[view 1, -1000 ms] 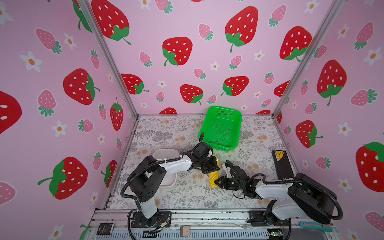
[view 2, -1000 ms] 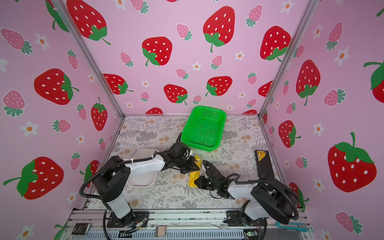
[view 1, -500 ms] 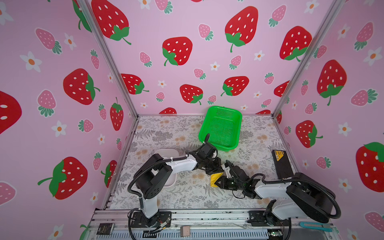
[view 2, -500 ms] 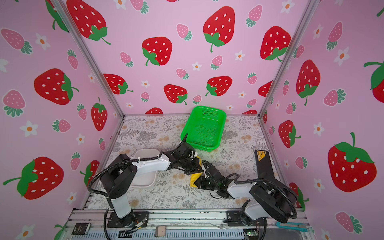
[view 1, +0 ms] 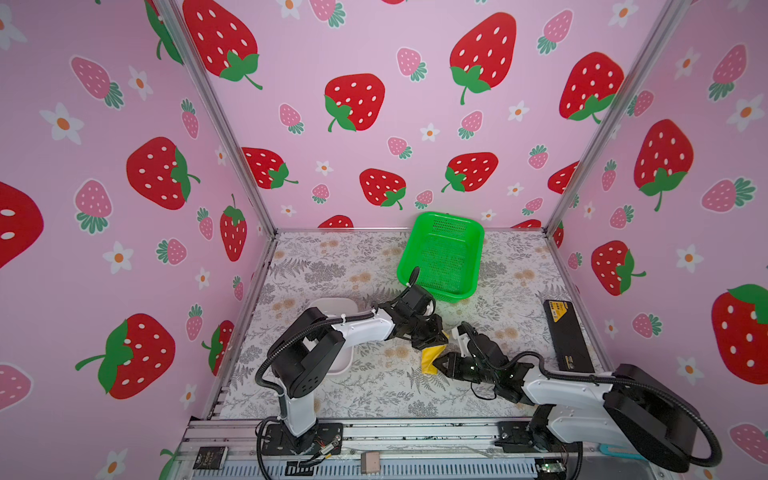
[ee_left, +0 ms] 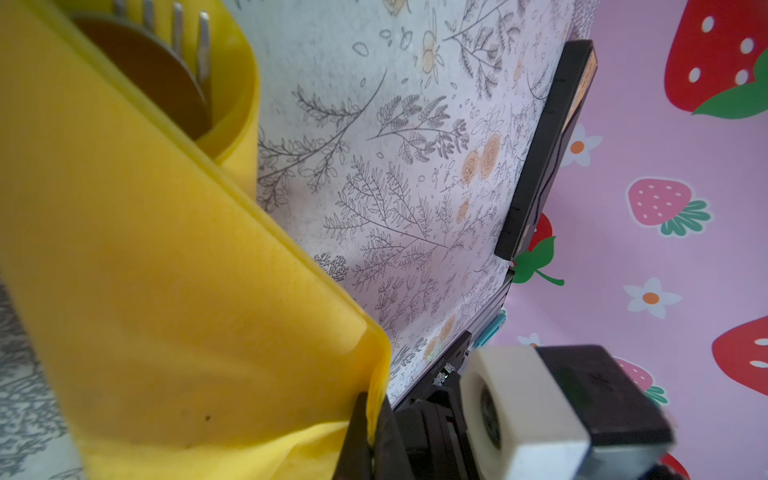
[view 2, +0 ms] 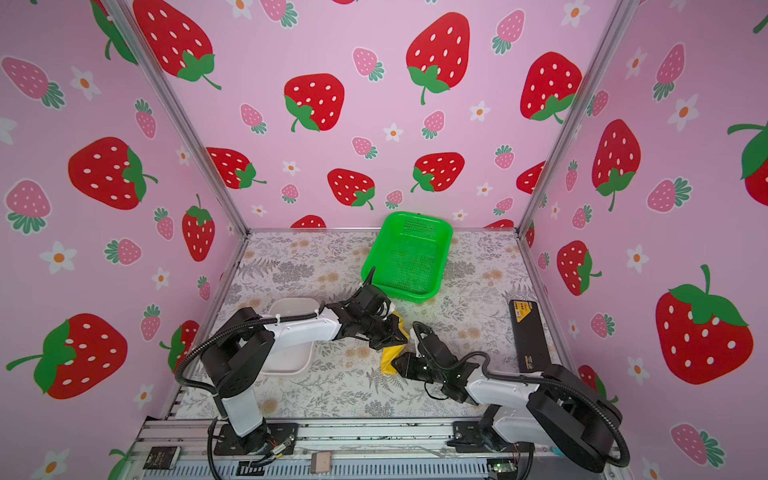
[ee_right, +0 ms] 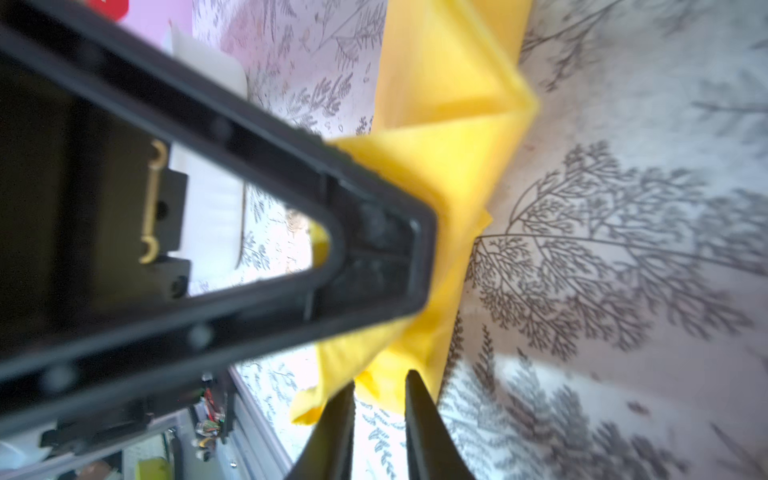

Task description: Place the utensils on the paper napkin and roll it up

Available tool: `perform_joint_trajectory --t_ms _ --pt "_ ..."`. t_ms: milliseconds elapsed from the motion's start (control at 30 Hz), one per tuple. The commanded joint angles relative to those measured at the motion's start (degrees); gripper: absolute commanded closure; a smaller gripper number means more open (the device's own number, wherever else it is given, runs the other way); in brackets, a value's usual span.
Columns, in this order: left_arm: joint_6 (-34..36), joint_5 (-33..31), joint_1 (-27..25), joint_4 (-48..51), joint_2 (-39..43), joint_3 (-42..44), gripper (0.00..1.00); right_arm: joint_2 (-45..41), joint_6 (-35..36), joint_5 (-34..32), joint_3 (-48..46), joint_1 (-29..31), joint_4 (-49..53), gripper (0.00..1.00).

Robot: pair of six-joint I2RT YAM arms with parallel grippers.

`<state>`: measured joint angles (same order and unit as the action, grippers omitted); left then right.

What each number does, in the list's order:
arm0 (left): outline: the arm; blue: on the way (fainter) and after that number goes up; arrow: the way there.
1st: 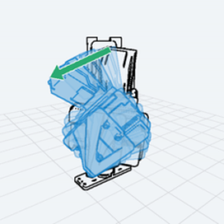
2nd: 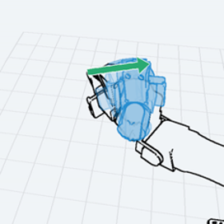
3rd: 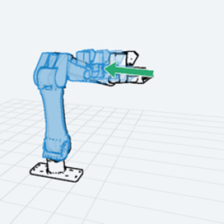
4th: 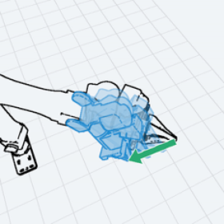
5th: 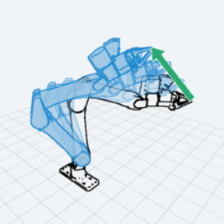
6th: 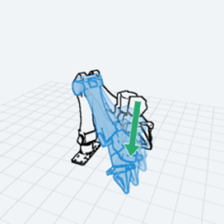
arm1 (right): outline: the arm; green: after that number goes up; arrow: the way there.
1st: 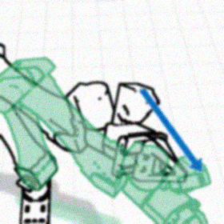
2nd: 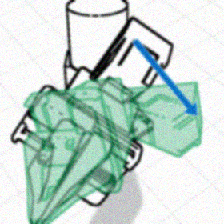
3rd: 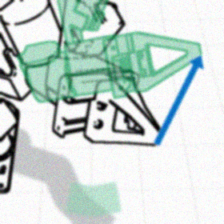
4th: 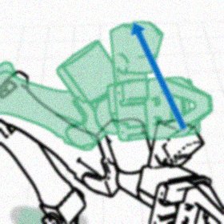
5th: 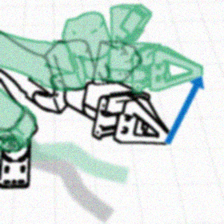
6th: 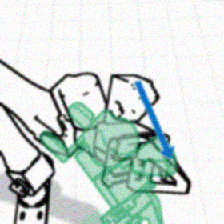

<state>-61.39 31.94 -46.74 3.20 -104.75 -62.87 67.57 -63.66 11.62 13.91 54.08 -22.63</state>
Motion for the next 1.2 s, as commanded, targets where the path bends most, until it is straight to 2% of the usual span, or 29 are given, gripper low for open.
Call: perform_joint_trajectory --t_ms 0,67,133,167,233,400,600,767,867,1167 --pt "-0.5 0.3 -0.2 -0.4 -1.2 -2.4 1.00 -4.0 -2.0 -3.4 -1.7 -0.2 3.6 0.67" --pt "-0.6 0.2 -0.2 -0.4 -1.2 -2.4 1.00 -5.8 -2.0 -3.5 -2.0 -0.1 3.3 0.61" --pt "-0.6 0.2 -0.3 -0.4 -1.3 -2.5 1.00 -6.7 -1.7 -3.0 -2.0 -0.1 2.3 0.50" --pt "-0.6 0.2 -0.2 -0.3 -1.4 -2.6 1.00 -6.5 -1.6 -2.6 -1.9 -0.2 1.6 0.49" --pt "-0.6 0.2 -0.2 -0.5 -1.6 -2.6 1.00 -5.9 -1.1 -1.9 -1.5 -0.2 0.7 0.40" --pt "-0.7 0.3 -0.2 -0.6 -1.9 -2.8 1.00 -2.8 -1.2 -1.0 -0.6 -0.2 -2.2 0.33" --pt "-1.2 0.6 -0.3 -1.1 -2.0 -2.8 1.00 4.6 -1.1 -1.4 3.0 -0.1 -5.1 0.31" --pt "-1.1 0.7 -0.3 -1.1 -2.4 -3.0 1.00 8.6 -2.5 -4.4 3.6 -0.1 -4.9 0.31" --pt "-1.2 1.0 -0.3 -1.0 -2.6 -3.0 1.00 9.2 -3.1 -5.3 3.1 -0.2 -4.8 0.35" --pt "-0.8 1.6 -0.3 -1.5 -2.4 -3.2 0.95 8.3 -3.7 -6.3 0.9 -0.2 -5.0 0.64"
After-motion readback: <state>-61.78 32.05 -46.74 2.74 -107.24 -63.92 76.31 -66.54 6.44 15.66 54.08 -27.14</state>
